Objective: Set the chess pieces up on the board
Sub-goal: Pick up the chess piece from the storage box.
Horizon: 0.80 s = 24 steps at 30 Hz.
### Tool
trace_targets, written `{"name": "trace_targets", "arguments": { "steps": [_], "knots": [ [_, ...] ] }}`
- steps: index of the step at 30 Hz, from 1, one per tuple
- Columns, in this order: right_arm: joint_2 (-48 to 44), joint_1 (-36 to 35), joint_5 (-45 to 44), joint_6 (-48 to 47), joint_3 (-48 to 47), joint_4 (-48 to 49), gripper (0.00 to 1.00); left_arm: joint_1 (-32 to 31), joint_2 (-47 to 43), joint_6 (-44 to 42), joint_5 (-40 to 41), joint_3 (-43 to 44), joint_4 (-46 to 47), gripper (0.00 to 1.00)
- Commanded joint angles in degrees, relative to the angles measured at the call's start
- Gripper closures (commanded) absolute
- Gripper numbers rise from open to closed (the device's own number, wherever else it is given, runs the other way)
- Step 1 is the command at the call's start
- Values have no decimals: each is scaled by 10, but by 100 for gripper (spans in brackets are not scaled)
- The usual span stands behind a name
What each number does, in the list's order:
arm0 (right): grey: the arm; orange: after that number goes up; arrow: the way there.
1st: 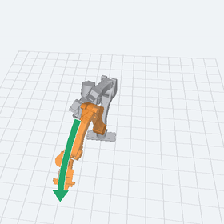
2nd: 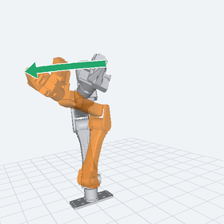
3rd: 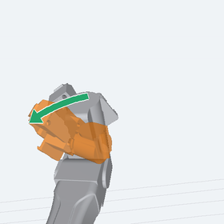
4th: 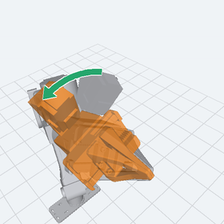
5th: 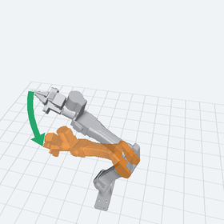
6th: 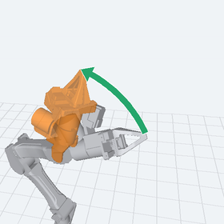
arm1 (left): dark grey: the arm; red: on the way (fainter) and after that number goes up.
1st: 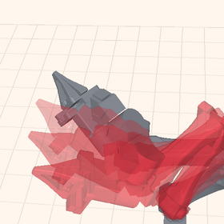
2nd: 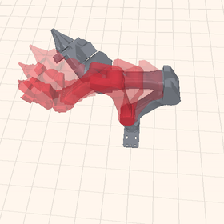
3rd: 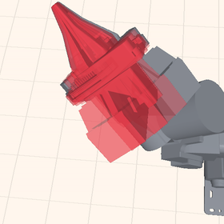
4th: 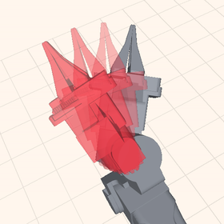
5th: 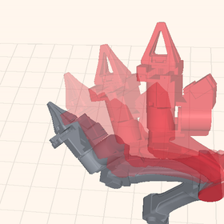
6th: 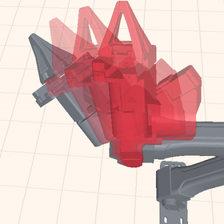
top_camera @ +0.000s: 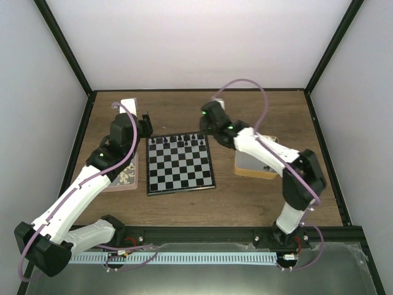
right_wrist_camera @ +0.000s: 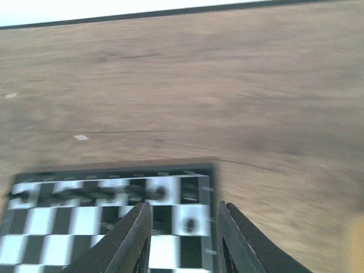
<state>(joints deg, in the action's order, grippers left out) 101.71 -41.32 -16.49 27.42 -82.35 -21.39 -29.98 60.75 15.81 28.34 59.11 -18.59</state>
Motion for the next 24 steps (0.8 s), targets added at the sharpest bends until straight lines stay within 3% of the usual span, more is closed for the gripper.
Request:
{"name": "trace_targets", "arguments": {
  "steps": [1, 6, 11, 19, 24],
  "knots": [
    [-80, 70, -38, 78, 114, -26, 66, 4, -10, -2, -3, -6, 12, 36],
    [-173, 173, -53, 97, 250, -13, 55, 4, -8, -2, -11, -5, 15, 35],
    [-189, 261, -49, 97, 310, -15, 53, 4, -3, -1, -17, -2, 17, 35],
    [-152, 280, -111, 141, 314, -97, 58, 4, 1, 2, -17, -4, 16, 35],
    [-147, 280, -97, 147, 334, -105, 58, 4, 10, 2, -16, -6, 20, 35]
  ]
}}
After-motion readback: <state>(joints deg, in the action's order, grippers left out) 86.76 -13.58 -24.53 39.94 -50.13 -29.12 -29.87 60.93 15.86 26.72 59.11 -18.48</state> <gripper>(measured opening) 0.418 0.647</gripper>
